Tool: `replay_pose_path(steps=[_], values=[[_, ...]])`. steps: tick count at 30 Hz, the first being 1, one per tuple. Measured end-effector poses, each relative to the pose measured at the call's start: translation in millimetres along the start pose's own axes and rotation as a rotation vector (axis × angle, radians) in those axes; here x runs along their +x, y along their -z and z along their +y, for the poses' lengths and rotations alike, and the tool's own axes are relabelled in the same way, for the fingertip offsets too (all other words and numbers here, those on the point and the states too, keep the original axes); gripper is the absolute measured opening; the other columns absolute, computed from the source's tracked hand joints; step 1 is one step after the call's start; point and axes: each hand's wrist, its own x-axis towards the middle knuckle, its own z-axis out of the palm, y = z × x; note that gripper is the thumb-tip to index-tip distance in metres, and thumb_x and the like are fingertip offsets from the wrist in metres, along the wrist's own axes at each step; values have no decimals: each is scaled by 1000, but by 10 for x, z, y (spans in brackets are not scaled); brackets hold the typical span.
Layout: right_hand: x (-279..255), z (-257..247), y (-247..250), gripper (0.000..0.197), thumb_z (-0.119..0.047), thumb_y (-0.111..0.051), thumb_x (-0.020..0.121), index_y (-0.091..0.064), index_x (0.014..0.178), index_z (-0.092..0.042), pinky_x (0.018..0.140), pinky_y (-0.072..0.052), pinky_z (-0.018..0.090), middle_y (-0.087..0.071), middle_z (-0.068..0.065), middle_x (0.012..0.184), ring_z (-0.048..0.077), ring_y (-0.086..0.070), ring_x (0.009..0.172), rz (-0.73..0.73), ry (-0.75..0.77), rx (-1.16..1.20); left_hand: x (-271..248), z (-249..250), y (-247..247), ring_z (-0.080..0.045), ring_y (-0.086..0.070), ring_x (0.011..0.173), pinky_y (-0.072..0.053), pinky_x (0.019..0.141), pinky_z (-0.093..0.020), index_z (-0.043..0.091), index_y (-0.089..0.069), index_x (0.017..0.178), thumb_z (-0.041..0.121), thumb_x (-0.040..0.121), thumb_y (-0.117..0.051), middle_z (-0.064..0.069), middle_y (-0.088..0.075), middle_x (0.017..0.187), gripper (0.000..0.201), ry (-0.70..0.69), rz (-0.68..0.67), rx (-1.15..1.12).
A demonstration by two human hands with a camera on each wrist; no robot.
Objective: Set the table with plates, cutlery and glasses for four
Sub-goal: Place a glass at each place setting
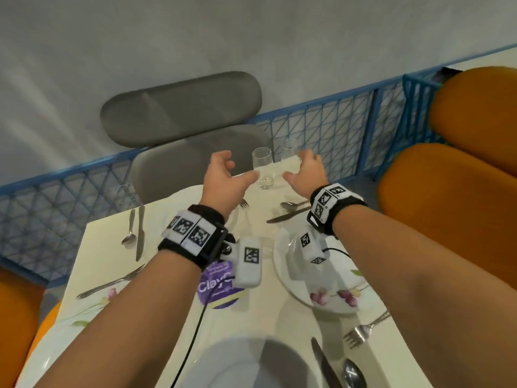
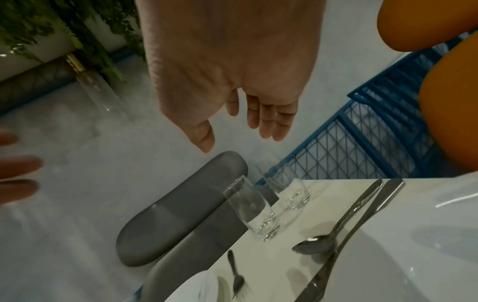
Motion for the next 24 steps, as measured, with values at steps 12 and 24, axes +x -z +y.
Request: replay_pose_path(steps=[12,24], values=[[1220,759,-42,68,-31,-70,79,-37,134,-6,94,-43,38,-38,16,136,33,-45,122,-155,-82,-151,1290,-423,-1461,-29,-54,117,-45,101,-46,12,-38,136,32,65,-77,-8,-52,133,84,390,-24,122],[1933,926,-639,100,-43,-83,66,-30,141,-5,100,-45,38,-48,10,138,28,-48,126,-252,-34,45,1966,-916,-1565,-34,-54,117,-48,96,-47,7,-26,137,36,63,-86,-14,-48,137,100,585,191,267]])
